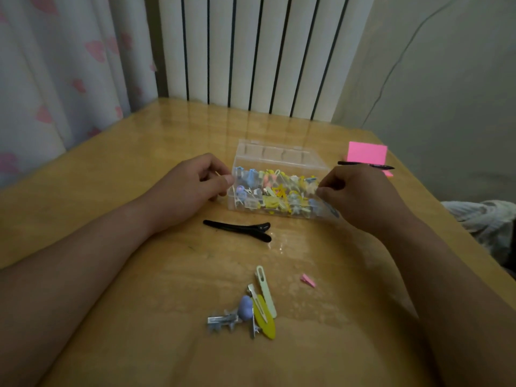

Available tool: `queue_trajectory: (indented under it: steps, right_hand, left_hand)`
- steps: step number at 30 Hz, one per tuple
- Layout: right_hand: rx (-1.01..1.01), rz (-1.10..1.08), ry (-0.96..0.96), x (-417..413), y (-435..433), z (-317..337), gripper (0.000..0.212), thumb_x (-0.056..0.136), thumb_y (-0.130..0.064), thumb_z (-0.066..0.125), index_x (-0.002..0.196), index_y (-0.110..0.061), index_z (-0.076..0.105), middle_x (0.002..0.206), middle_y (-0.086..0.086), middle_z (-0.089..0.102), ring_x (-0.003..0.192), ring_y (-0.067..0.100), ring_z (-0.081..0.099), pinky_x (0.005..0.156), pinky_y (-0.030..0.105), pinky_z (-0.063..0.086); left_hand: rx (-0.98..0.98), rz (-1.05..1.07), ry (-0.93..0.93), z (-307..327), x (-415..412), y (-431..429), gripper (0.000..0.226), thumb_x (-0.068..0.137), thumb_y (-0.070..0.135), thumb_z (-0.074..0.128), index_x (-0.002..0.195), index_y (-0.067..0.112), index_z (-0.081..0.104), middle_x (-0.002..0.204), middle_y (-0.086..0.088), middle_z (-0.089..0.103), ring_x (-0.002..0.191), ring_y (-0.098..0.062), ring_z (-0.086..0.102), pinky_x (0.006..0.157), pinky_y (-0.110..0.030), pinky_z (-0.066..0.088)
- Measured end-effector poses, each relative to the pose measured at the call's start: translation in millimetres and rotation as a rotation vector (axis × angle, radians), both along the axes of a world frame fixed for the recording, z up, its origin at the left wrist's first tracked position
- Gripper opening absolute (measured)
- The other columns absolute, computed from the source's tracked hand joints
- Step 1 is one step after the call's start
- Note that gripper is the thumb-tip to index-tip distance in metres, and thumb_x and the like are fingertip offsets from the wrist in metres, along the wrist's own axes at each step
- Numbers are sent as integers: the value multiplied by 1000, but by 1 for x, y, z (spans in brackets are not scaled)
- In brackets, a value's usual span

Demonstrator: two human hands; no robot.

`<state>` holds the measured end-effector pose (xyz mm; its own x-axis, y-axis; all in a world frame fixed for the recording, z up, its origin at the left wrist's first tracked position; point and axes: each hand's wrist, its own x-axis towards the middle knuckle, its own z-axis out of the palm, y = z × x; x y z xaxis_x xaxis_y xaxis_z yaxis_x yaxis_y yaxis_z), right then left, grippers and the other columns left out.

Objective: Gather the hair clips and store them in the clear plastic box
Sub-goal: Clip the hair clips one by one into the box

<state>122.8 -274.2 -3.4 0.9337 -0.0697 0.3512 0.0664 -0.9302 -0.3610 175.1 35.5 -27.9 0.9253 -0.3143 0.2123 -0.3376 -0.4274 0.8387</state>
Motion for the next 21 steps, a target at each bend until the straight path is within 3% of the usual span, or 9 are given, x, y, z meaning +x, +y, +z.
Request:
queue_trajectory:
  steps: [8,12,17,19,21]
  right_hand:
    - [-101,-51,-40,0,3,-3,11,97,-30,70,94,-27,80,89,-8,76,80,17,68,74,40,60]
    - [-78,-36,-69,-3,1,-2,11,98,-27,67,95,-27,77,92,-8,75,83,17,67,73,35,55]
    - [-11,-13,-97,-7,5,2,13,98,-30,68,98,-23,79,92,-7,76,85,17,68,80,41,59]
    - [13,15,-116,-9,8,5,14,100,-30,68,100,-22,79,91,-9,73,83,12,66,78,37,58]
    - [62,61,-115,-12,11,9,11,101,-30,68,103,-24,77,89,-17,68,79,0,61,71,23,50]
  left_hand:
    - [1,-9,-2,0,1,1,15,101,30,68,111,18,70,97,-9,77,92,-23,72,90,-38,57]
    - [-3,-11,-4,-1,2,2,15,102,30,68,111,19,71,99,-10,77,93,-23,73,90,-37,58]
    - [17,-4,-10,-2,3,2,17,101,29,69,113,17,71,99,-10,76,90,-21,73,87,-35,59]
    - [19,-3,-21,-2,3,2,17,102,28,68,113,16,70,100,-11,76,87,-15,73,84,-28,59]
    - [26,-5,-24,-2,3,3,17,101,29,69,113,16,70,100,-10,76,89,-16,74,86,-31,60]
